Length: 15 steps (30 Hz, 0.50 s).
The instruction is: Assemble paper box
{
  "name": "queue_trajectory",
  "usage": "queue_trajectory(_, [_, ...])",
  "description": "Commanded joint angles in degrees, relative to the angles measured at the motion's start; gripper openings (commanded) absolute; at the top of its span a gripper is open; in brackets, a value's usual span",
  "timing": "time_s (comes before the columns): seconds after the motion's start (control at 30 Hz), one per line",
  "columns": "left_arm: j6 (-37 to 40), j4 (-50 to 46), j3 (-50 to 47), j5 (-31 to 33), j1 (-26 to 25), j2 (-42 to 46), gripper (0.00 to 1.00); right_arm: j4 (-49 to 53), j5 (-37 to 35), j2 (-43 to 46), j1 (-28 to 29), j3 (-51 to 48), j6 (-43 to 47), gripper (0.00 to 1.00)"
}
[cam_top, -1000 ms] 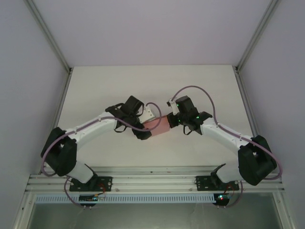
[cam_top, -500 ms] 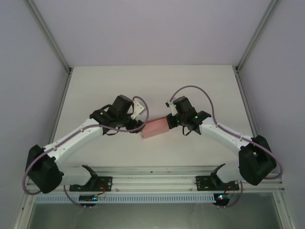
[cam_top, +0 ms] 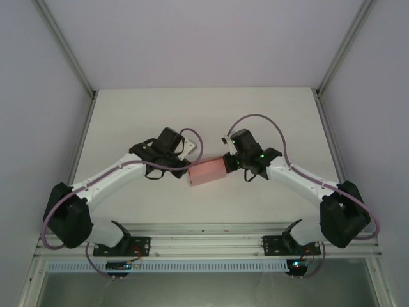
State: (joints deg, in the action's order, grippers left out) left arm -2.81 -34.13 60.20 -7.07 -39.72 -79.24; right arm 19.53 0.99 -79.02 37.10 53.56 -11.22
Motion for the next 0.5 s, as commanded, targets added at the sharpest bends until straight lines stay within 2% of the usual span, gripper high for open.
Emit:
queue_trajectory(0.0, [-9.4, -0.9, 4.3, -2.5, 0.3, -0.7, 0.0, 8.8, -4.6, -1.6, 1.9, 0.2, -3.4, 0.0])
queue_trajectory(0.17, [-23.1, -3.0, 6.8, -2.4, 0.4, -3.6, 0.0, 11.8, -13.4, -1.5, 5.3, 1.3, -12.4, 0.0])
queue_trajectory(0.3, [-30.4, -2.3, 6.6, -2.6, 0.4, -4.0, 0.0, 11.9, -19.6, -1.4, 9.1, 1.1, -17.4, 0.0])
queue_trajectory(0.37, [-31.2, -1.5, 6.0, -4.3, 0.4, -3.7, 0.0, 11.9, -22.0, -1.6, 11.0, 1.3, -18.3, 0.0])
queue_trajectory(0.47, [-32.6, -3.2, 6.1, -0.1, 0.7, -3.2, 0.0, 12.3, -22.6, -2.0, 11.8, 1.4, -19.8, 0.0])
